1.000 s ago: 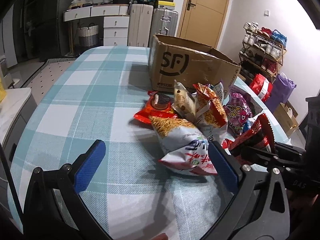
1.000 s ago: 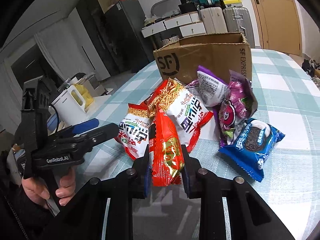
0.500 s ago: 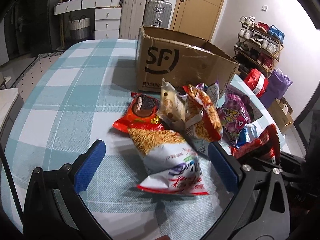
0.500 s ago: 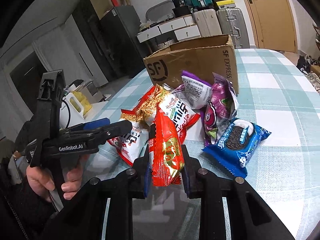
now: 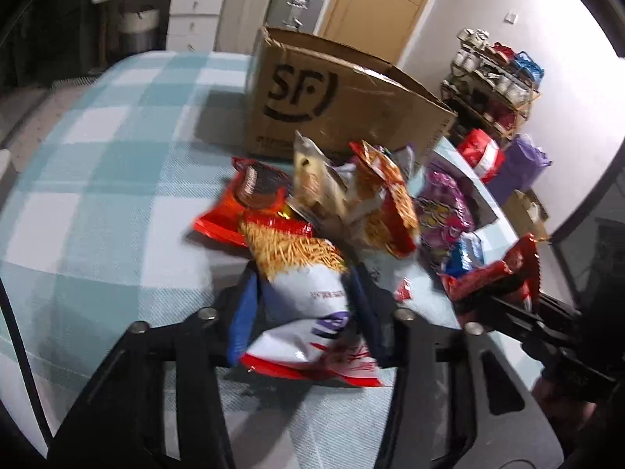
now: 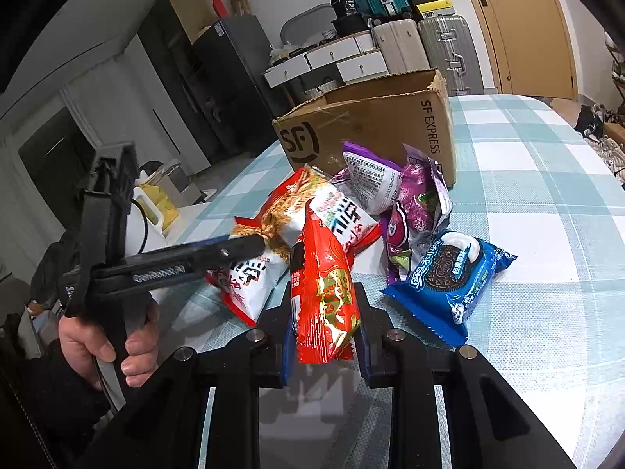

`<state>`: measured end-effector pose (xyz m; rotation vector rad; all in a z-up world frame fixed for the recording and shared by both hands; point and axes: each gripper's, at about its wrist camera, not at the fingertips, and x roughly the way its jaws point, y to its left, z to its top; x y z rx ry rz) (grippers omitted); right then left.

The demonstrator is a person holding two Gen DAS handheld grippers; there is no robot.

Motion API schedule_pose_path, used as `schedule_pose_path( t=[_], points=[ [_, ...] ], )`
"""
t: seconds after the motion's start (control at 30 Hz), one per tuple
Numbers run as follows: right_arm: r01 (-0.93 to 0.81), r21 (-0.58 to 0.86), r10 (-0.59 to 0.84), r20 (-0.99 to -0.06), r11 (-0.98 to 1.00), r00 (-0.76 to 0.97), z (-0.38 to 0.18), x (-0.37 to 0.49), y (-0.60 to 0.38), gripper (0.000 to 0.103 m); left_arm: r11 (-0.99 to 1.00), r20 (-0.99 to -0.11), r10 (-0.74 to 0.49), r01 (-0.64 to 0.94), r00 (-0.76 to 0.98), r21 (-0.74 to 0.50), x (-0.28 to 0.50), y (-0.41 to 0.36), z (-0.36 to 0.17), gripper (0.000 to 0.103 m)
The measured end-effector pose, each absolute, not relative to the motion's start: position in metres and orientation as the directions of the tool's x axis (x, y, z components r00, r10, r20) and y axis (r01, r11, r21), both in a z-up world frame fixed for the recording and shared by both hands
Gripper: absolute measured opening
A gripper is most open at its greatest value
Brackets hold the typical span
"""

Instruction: Organize snacks

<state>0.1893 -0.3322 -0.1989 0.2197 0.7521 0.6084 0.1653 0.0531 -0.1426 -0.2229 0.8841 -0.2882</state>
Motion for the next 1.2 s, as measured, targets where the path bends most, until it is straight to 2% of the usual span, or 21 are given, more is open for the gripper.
schedule_pose_path(
  t=[0.13,0.63,1.2],
  points=[
    [-0.44,0.392,0.588,-0.571,0.808,0.573,-0.195,0.187,-0.331,0.025,0.932,-0.721,-0.36,0.184,0.592,-0.313,0.162,0.051,-0.141,0.035],
    [-0.449,0.371,0.581,-0.555,0.813,0.595,-0.182,0.175,-0.327,0.025,0.926,-0.695,-0.376,0.223,0.613,-0.305,0.136,0.055,-0.125,0.028],
    [-0.465,0.37,0.594,-0.545,0.804,0.592,-0.177,0.178,-0.321,0.025,0.918,-0.676,-0.393,0.229,0.624,-0.323,0.126,0.069,-0.119,0.025]
  ],
)
